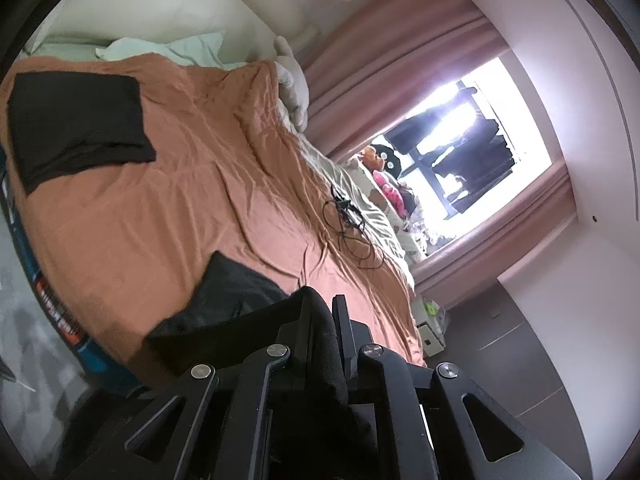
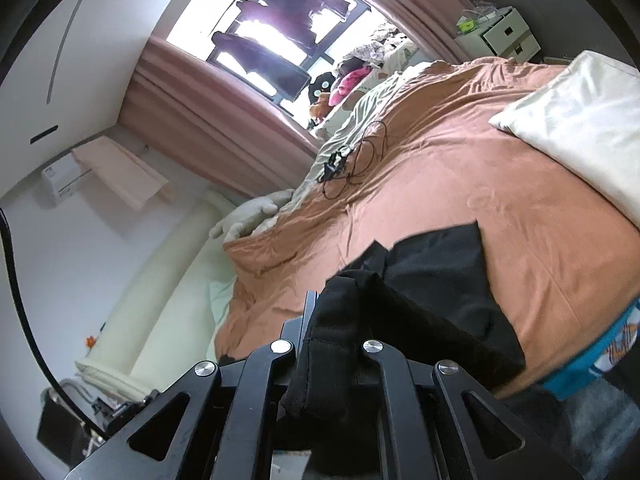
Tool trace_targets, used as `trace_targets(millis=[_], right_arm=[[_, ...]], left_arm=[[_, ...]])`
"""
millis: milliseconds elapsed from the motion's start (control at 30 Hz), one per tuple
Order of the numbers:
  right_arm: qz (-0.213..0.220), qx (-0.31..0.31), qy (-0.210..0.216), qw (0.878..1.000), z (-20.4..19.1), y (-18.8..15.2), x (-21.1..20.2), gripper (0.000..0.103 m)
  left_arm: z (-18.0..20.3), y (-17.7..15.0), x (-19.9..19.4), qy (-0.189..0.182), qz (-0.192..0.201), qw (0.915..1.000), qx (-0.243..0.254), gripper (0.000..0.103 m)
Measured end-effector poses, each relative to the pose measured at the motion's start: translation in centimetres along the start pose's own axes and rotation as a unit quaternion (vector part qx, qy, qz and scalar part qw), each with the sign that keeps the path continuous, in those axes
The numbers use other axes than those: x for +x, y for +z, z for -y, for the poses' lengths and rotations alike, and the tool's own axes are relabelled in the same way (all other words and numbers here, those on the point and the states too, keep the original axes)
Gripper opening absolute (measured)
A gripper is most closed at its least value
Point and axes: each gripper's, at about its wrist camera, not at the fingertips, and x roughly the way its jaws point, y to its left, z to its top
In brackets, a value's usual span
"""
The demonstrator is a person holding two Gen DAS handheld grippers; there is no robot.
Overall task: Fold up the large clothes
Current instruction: 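Lift the hem end with both tools and fold it over toward the collar, then open both tools to release the folded shirt onto itself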
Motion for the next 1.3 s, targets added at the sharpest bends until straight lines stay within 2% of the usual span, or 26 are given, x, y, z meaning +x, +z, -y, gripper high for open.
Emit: trace_targets(millis=[233, 433, 667, 900, 1033, 1067, 1100, 1133, 1200, 1267, 1300], right_arm=[[0.01, -0.002, -0.001, 1.0, -1.2, 3.9, 3.2, 0.007], [0.001, 0.006, -0.012, 1.0, -1.1, 6.1, 6.6, 0.007], [-0.022, 0.03, -0.036, 0.999, 1.2, 7.8, 11.9, 0.007], [-0.048, 0.057, -0.071, 0.995, 4.9, 8.6, 18.0, 0.008], [-0.061, 0.066, -0.101, 0.991, 6.7, 8.7, 20.9, 0.012], [-0.064, 0.064, -0.111, 0.99, 7.0, 8.7, 21.4, 0.016], [-0.068, 0.064, -0.121, 0.988, 7.2, 8.8, 21.9, 0.031], [-0.07, 0.064, -0.134, 0.986, 7.4, 8.9, 22.2, 0.057], [-0.048, 0.058, -0.153, 0.985, 7.3, 9.1, 21.8, 0.083], [-0.031, 0.045, -0.156, 0.986, 7.2, 9.4, 21.0, 0.085], [-0.032, 0.042, -0.157, 0.986, 7.3, 9.6, 20.8, 0.085]], left_arm=[[2.0, 2.7, 3.8, 0.001, 0.002, 1.0, 0.001, 0.008], [2.5, 4.4, 7.8, 0.01, -0.006, 0.9999, -0.008, 0.008], [1.6, 5.6, 13.9, 0.036, -0.029, 0.9988, -0.018, 0.008], [-1.0, 5.8, 20.8, 0.078, -0.056, 0.995, -0.025, 0.008], [-2.6, 5.7, 24.9, 0.09, -0.084, 0.992, -0.029, 0.009], [-2.9, 5.6, 25.8, 0.095, -0.094, 0.9906, -0.029, 0.01], [-3.1, 5.6, 26.4, 0.101, -0.103, 0.9892, -0.027, 0.016], [-3.4, 5.6, 27.2, 0.104, -0.117, 0.9873, -0.026, 0.023], [-3.8, 5.6, 28.4, 0.092, -0.139, 0.9856, -0.029, 0.065], [-3.8, 5.6, 28.2, 0.096, -0.129, 0.9868, -0.022, 0.082], [-3.6, 5.6, 27.8, 0.1, -0.115, 0.9883, -0.011, 0.084]])
